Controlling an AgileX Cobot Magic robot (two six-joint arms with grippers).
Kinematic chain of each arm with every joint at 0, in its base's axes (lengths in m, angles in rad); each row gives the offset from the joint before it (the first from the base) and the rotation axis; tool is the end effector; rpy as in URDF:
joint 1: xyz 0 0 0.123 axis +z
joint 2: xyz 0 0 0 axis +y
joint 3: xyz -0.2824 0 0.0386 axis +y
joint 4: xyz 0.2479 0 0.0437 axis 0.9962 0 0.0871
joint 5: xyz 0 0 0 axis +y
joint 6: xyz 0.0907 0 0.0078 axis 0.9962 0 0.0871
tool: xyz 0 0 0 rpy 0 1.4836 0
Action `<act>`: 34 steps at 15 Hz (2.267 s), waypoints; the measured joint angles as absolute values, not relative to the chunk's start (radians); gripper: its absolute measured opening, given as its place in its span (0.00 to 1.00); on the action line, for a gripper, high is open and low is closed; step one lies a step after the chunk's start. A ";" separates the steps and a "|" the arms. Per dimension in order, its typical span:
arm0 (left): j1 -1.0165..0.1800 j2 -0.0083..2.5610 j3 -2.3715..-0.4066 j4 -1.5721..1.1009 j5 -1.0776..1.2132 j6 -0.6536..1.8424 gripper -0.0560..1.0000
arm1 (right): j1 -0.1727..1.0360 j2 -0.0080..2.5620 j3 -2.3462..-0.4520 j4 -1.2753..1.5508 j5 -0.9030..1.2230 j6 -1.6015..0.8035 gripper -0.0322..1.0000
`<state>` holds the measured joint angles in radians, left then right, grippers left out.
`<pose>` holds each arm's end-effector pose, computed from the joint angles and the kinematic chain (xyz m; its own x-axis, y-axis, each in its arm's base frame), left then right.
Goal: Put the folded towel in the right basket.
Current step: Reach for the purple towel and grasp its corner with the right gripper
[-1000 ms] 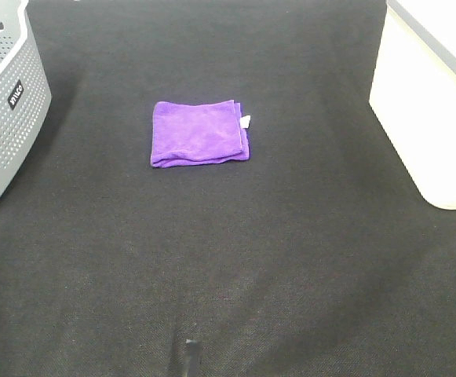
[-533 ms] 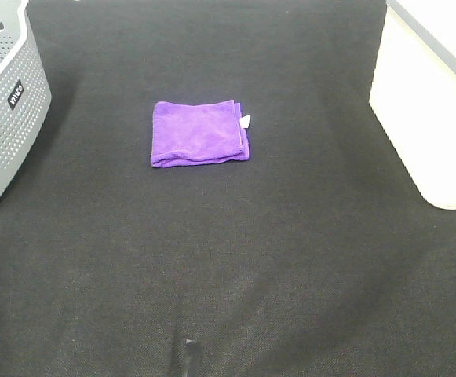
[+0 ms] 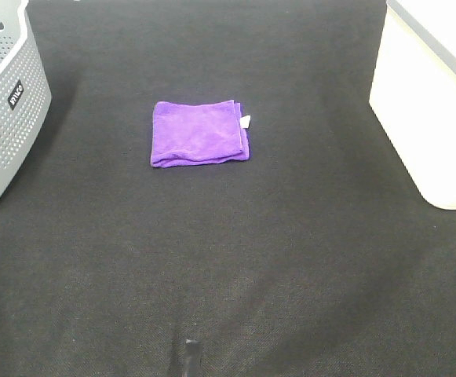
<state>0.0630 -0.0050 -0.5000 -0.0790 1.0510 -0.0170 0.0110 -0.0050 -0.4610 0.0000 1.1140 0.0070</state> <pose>-0.0049 -0.0066 0.2781 -0.4400 -0.0840 -0.8941 -0.0263 0.9964 -0.0807 -0.0037 0.0000 0.2621 -0.5319 0.0011 -0.8468 -0.0073 1.0000 0.0059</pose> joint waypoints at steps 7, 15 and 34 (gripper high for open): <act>0.063 -0.005 -0.500 -0.079 1.051 -0.015 0.99 | 0.011 -0.005 -0.461 0.000 1.114 0.000 0.97; 0.063 -0.005 -0.500 -0.081 1.051 0.000 0.99 | 0.011 -0.005 -0.461 0.000 1.114 -0.018 0.97; 0.063 -0.005 -0.500 -0.081 1.051 0.012 0.99 | 0.011 -0.005 -0.461 0.006 1.114 -0.018 0.97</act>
<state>0.0630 -0.0050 -0.5000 -0.0810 1.0510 0.0120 0.0110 -0.0050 -0.4610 0.0060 1.1140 -0.0180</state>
